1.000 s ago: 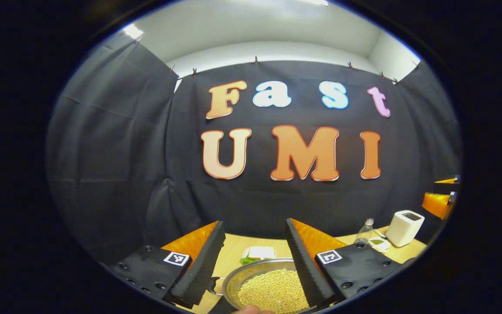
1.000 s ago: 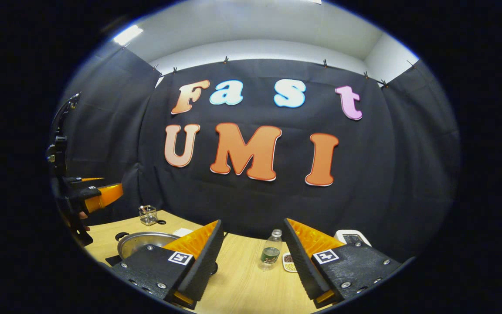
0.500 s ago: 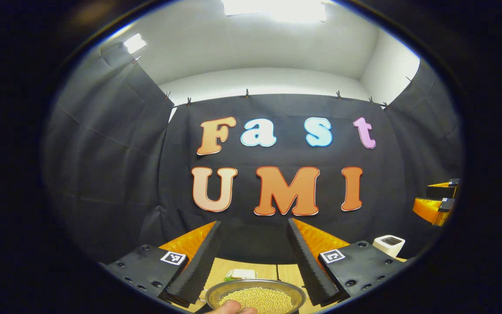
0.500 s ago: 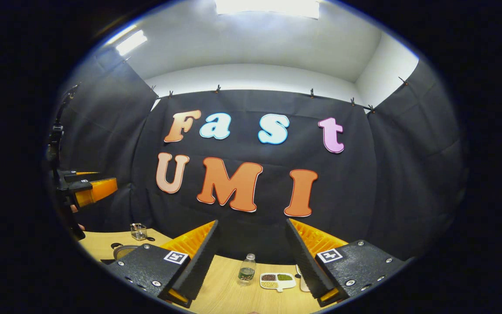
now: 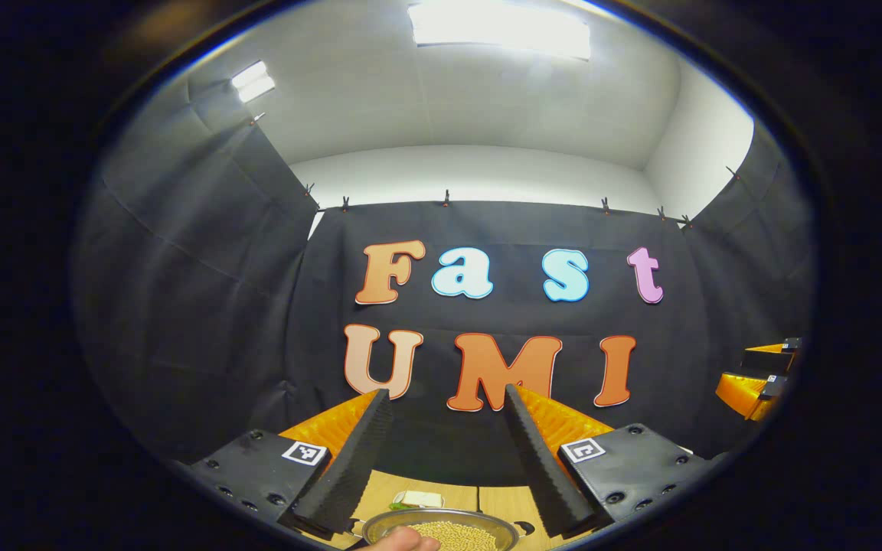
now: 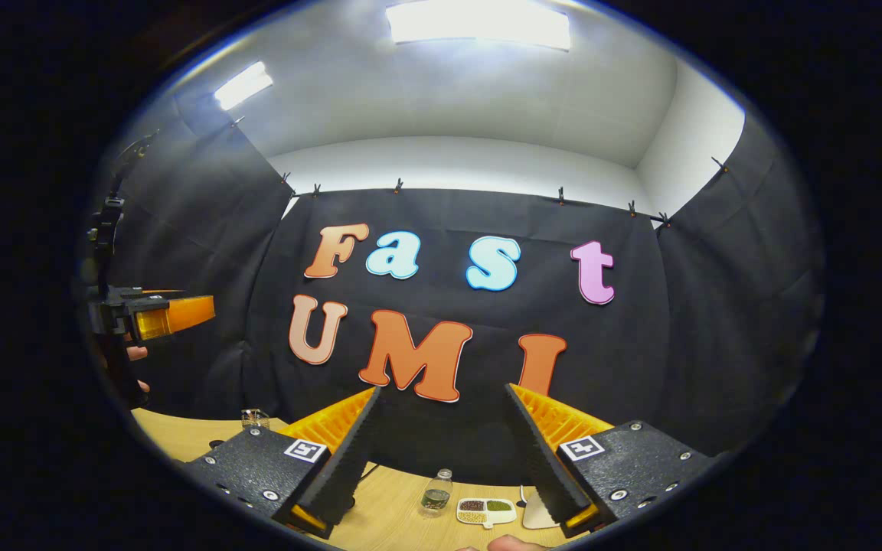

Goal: First push the handle of the pot to place it horizontally, then grasp the pot with both hands and set it on the induction cooktop.

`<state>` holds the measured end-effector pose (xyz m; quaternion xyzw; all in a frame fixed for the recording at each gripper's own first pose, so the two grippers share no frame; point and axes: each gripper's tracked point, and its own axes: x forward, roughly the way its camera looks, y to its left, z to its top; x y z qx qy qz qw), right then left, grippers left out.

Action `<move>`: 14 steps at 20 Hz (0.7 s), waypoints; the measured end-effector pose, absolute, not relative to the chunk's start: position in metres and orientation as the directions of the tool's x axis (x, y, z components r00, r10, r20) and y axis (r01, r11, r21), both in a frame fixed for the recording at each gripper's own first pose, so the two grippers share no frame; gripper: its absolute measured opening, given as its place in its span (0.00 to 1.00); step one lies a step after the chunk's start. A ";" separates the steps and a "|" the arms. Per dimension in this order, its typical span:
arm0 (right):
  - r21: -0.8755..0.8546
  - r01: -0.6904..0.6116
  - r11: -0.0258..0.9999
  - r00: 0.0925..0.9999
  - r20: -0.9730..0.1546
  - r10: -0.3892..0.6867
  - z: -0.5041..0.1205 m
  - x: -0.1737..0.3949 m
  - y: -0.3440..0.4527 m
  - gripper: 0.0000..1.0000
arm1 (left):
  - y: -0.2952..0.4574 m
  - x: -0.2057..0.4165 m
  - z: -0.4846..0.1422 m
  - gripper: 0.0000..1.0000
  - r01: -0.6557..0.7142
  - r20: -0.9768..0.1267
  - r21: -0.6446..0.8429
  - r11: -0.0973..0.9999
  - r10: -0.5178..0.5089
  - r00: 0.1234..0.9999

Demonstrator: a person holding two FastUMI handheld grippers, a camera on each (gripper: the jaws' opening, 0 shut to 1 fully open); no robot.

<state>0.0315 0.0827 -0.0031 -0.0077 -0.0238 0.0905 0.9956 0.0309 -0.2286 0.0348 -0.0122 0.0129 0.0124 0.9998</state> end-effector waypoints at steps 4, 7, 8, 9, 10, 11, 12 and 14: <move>-0.010 -0.193 0.981 0.980 0.046 0.193 -0.003 0.030 0.083 0.95 | -0.234 0.033 0.033 0.98 -0.014 -0.038 -0.020 1.000 0.014 0.999; 0.004 -0.194 0.981 0.980 0.050 0.193 -0.006 0.032 0.077 0.95 | -0.236 0.029 0.036 0.98 -0.010 -0.024 0.000 1.000 0.010 1.000; 0.008 -0.198 0.980 0.979 0.045 0.197 -0.010 0.030 0.075 0.95 | -0.235 0.029 0.038 0.98 -0.014 -0.010 0.009 1.000 0.015 1.000; 0.011 -0.199 0.980 0.979 0.043 0.198 -0.012 0.030 0.073 0.95 | -0.235 0.029 0.041 0.98 -0.019 0.004 0.016 1.000 0.019 1.000; 0.013 -0.197 0.980 0.979 0.047 0.197 -0.012 0.032 0.072 0.95 | -0.234 0.029 0.041 0.98 -0.021 0.010 0.024 0.999 0.021 1.000; 0.012 -0.194 0.981 0.980 0.049 0.193 -0.012 0.033 0.070 0.95 | -0.234 0.030 0.039 0.95 -0.020 0.010 0.025 0.999 0.020 1.000; 0.008 -0.194 0.981 0.980 0.051 0.193 -0.011 0.034 0.070 0.95 | -0.236 0.031 0.038 0.96 -0.017 0.006 0.022 1.000 0.017 1.000; 0.003 -0.199 0.980 0.978 0.061 0.198 -0.008 0.034 0.071 0.95 | -0.237 0.032 0.034 0.98 -0.011 -0.005 0.016 1.000 0.011 1.000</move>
